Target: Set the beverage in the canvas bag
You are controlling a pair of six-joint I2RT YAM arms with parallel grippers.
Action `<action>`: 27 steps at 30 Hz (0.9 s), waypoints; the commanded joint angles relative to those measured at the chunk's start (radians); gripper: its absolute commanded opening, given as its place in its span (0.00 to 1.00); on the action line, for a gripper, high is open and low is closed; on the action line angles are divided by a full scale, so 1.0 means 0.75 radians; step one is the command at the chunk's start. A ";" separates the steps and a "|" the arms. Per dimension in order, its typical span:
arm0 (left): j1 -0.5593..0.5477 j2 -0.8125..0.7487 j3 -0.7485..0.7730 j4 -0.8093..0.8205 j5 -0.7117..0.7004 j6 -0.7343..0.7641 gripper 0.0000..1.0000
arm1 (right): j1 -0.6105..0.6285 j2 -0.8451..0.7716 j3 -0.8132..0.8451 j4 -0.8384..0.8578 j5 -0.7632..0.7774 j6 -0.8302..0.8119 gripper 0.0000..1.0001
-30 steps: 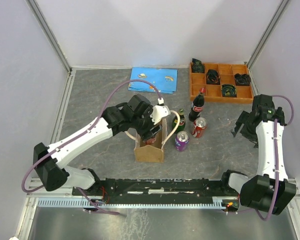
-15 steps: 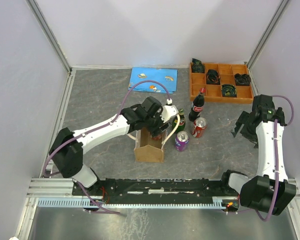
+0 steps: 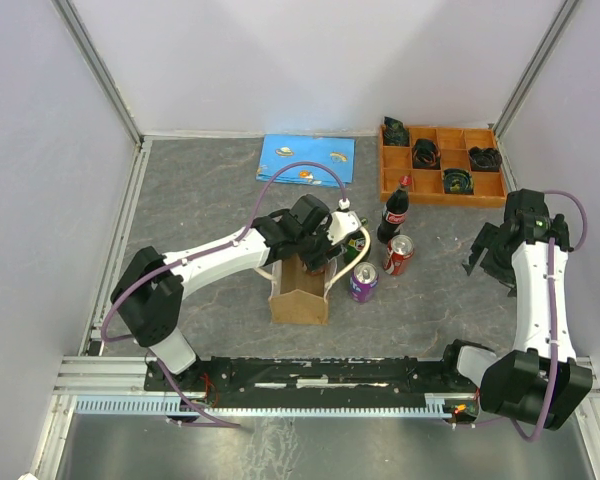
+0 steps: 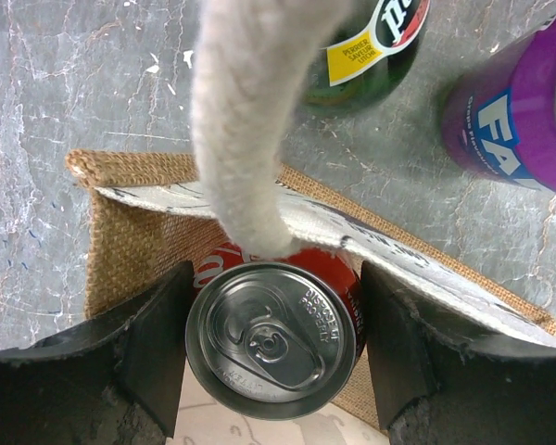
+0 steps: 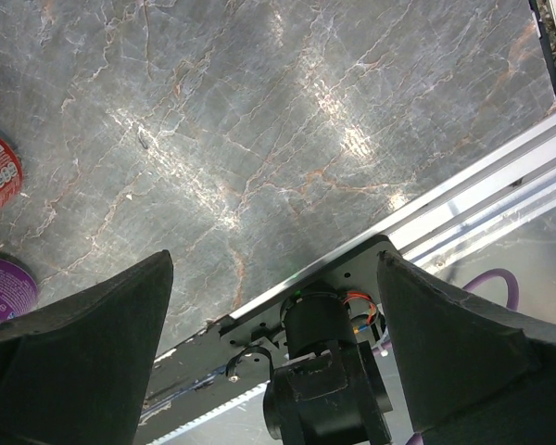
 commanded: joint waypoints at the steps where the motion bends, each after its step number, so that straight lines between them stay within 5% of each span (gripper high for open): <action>1: 0.022 -0.030 0.051 0.123 -0.047 0.076 0.03 | -0.005 0.008 0.043 -0.003 0.019 -0.005 0.99; 13: 0.048 0.020 0.019 0.185 -0.049 0.029 0.03 | -0.004 0.022 0.045 0.000 0.015 -0.002 0.99; 18: 0.047 0.003 0.003 0.173 -0.012 0.007 0.46 | -0.004 0.020 0.043 -0.006 0.017 -0.003 0.99; 27: 0.048 -0.018 -0.045 0.194 -0.009 -0.024 0.68 | -0.005 0.036 0.058 -0.007 0.011 0.000 0.99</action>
